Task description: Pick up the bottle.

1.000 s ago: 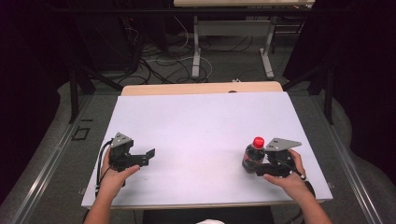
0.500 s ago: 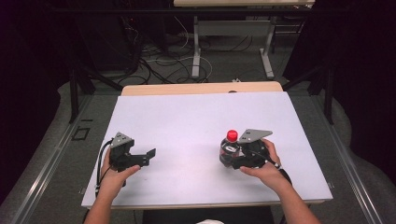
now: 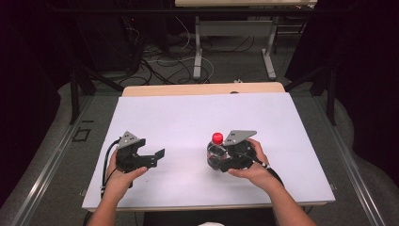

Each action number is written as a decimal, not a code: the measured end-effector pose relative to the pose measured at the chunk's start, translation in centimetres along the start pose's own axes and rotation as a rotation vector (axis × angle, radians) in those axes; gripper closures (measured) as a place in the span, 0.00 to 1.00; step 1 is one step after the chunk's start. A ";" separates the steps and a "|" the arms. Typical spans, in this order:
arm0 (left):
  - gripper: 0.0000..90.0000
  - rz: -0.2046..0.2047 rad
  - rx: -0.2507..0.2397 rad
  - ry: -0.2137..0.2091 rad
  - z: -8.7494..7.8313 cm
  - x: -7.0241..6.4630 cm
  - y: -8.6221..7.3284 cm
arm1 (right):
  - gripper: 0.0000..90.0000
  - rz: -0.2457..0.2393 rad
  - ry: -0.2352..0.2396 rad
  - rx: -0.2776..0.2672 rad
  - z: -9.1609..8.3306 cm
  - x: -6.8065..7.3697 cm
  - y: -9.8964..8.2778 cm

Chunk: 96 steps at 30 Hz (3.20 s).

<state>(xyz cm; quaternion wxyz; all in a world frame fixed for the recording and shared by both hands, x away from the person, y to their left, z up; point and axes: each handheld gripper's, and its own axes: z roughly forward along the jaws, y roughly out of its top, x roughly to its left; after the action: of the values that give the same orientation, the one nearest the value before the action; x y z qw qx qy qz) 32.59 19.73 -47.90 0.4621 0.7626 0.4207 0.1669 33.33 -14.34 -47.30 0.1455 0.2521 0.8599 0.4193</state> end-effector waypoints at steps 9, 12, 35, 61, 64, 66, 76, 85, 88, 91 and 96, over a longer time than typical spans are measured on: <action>0.22 0.084 0.004 -0.114 0.6 -3.6 3.1 | 0.33 -0.013 0.028 0.001 0.3 0.8 0.3; 0.28 0.088 0.003 -0.149 0.7 -4.4 3.7 | 0.33 -0.017 0.037 0.002 0.4 1.0 0.2; 0.46 0.144 0.076 -0.405 2.5 -9.8 8.5 | 0.33 -0.024 0.074 0.026 0.8 1.5 -0.3; 0.66 0.219 0.124 -0.431 4.4 -11.6 9.9 | 0.33 -0.025 0.110 0.002 0.6 1.6 -0.3; 0.67 0.229 0.135 -0.427 4.3 -11.7 9.9 | 0.33 -0.023 0.114 0.011 0.5 1.6 -0.3; 0.67 0.233 0.135 -0.419 4.3 -11.8 9.9 | 0.33 -0.019 0.109 0.004 0.6 1.6 -0.3; 0.68 0.206 0.094 -0.336 4.0 -12.4 9.5 | 0.33 -0.005 0.089 -0.018 0.7 1.7 -0.3; 0.68 0.147 0.062 -0.225 4.1 -13.0 9.1 | 0.33 0.018 0.012 -0.018 1.0 2.0 -0.3; 0.68 0.132 0.045 -0.200 4.1 -13.0 9.1 | 0.33 0.021 -0.020 -0.038 1.0 2.0 -0.4; 0.68 0.113 0.055 -0.196 4.2 -13.0 9.2 | 0.33 0.037 -0.004 -0.033 1.0 1.9 -0.4; 0.61 0.134 0.065 -0.221 4.2 -12.8 9.4 | 0.33 0.033 0.029 -0.032 0.9 1.7 -0.4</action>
<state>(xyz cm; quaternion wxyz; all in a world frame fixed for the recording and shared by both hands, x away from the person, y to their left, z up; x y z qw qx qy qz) 32.29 5.07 -40.44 0.4685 0.8173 0.3207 0.0985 32.16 -13.01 -48.27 0.1300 0.2579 0.8507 0.4392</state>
